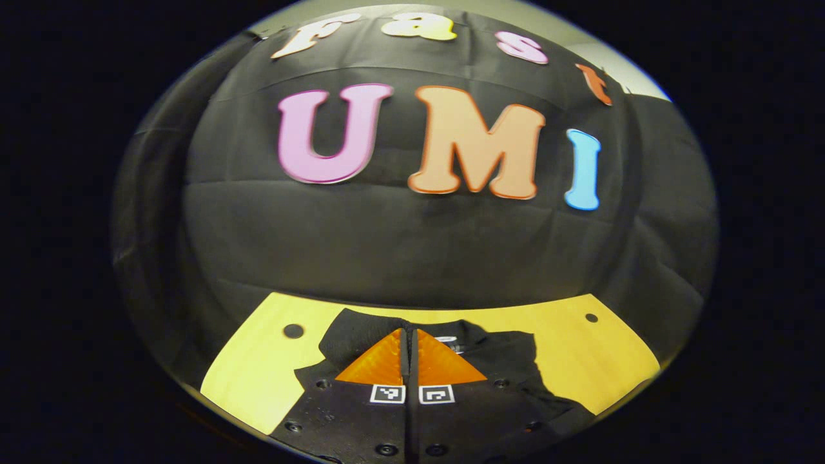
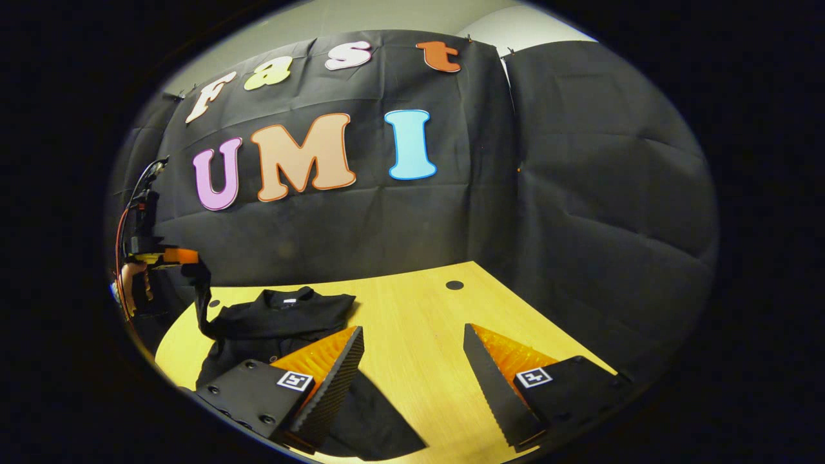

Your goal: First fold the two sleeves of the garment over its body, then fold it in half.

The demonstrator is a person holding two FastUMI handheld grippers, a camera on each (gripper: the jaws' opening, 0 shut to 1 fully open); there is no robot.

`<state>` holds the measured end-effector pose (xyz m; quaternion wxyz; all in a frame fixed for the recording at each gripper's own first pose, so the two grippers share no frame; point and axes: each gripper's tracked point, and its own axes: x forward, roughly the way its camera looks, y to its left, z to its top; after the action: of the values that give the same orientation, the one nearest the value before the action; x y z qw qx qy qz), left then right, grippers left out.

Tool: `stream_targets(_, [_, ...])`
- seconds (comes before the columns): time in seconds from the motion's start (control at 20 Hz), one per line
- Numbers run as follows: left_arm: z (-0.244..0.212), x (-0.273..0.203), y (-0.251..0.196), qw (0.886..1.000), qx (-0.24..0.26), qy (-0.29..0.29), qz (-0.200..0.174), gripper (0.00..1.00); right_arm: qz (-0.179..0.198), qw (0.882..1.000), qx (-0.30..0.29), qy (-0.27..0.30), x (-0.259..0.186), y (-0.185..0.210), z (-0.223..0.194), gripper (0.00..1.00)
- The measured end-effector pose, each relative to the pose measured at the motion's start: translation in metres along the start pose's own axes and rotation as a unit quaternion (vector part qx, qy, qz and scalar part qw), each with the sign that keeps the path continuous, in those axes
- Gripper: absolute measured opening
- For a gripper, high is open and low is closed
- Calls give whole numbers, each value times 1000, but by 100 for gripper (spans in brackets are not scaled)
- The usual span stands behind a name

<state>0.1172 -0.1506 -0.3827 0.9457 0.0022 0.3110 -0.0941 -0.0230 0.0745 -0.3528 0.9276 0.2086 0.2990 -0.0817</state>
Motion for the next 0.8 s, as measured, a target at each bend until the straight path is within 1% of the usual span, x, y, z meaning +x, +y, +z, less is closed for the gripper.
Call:
stream_targets(0.1, [-1, 17, -37, 999, 26, 0, -19, 0, -4, 1000, 15, -1, -2, -5, -2, 95])
stream_targets(0.15, [-2, 25, -55, 999, 33, 4, -32, 0, -4, 1000, 22, 2, -2, -7, -4, 98])
stream_targets(0.25, [-14, 43, -90, 997, 43, 17, -56, 0, -7, 999, 31, 11, -2, -8, -12, 98])
stream_targets(0.3, [-24, 51, -105, 996, 50, 26, -66, 0, -5, 999, 35, 14, -1, -5, -16, 94])
stream_targets(0.35, [-36, 57, -115, 995, 56, 40, -71, 0, -1, 999, 39, 16, -1, -2, -19, 98])
stream_targets(0.45, [-66, 67, -135, 992, 63, 77, -78, 0, 8, 999, 45, 21, -3, 1, -26, 98])
stream_targets(0.6, [-90, 74, -163, 989, 41, 101, -104, 0, 19, 999, 41, 30, -5, 6, -33, 98])
stream_targets(0.7, [-100, 79, -171, 988, 32, 111, -107, 0, 22, 999, 37, 33, -3, 6, -36, 98])
stream_targets(0.8, [-105, 78, -182, 986, 17, 116, -122, 0, 27, 998, 40, 37, -1, 7, -38, 98])
